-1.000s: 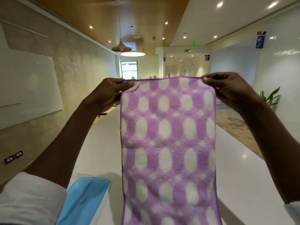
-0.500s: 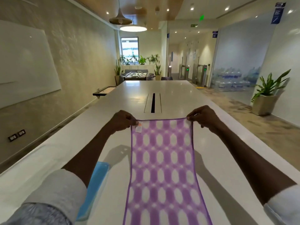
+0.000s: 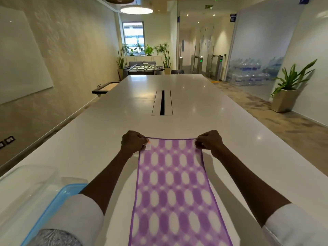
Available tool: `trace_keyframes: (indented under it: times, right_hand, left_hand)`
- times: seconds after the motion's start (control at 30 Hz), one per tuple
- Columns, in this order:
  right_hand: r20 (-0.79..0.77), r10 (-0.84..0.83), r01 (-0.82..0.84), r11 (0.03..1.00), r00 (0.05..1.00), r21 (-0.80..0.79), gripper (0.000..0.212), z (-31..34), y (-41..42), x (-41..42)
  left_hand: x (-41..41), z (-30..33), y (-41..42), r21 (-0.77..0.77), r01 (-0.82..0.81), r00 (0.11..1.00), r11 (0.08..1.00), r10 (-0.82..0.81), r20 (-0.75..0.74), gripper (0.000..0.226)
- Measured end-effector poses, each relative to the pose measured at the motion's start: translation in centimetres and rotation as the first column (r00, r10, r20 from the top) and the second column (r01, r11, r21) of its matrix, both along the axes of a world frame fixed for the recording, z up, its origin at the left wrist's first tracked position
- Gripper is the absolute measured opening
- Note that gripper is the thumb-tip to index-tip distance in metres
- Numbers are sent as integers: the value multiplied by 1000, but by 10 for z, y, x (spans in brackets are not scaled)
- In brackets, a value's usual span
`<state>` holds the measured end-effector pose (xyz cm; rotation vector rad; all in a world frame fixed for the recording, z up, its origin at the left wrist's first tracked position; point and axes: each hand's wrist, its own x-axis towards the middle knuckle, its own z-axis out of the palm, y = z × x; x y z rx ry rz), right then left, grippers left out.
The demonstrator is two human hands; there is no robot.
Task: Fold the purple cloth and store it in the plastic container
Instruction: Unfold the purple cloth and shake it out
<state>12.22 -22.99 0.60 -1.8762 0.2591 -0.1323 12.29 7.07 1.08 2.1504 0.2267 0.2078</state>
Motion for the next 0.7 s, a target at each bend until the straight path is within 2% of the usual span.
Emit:
trace_keyframes:
  times: [0.03,0.07,0.17,0.23,0.37,0.43,0.5,0.57,0.67,0.7]
  right_hand:
    - [-15,7,-7,998,1000,57,1,-5,1,4]
    - [-32,30,-26,994,999,109,11,-10,2,6]
    - [-48,108,-100,984,993,149,54,-23,5,6]
    - [-32,91,-89,995,995,41,59,-30,8,3]
    - [-1,97,-94,963,995,-254,47,-31,14,-19]
    - [53,158,-125,909,986,-397,41,-31,18,-34]
    - [78,244,-160,811,967,-563,39,-36,21,-49]
    - [49,310,-214,755,950,-620,39,-37,23,-70]
    - [23,380,-286,733,925,-617,45,-35,27,-104]
    - [-17,421,-329,680,907,-655,53,-36,29,-115]
  left_hand:
    - [5,-5,-1,13,-14,1000,1000,15,-4,9]
    - [9,-9,-2,22,-30,1000,999,30,-4,9]
    - [16,-23,-4,68,-83,997,994,82,9,41]
    - [14,-31,-9,153,-81,996,985,76,40,52]
    - [-11,-40,-26,213,1,996,977,-19,87,42]
    - [-33,-46,-34,229,83,988,970,-110,108,38]
    - [-56,-55,-41,281,158,966,946,-207,153,37]
    - [-80,-65,-47,310,228,944,923,-287,160,38]
    - [-108,-80,-56,304,306,933,902,-347,94,46]
    - [-114,-84,-60,312,307,934,899,-347,81,49]
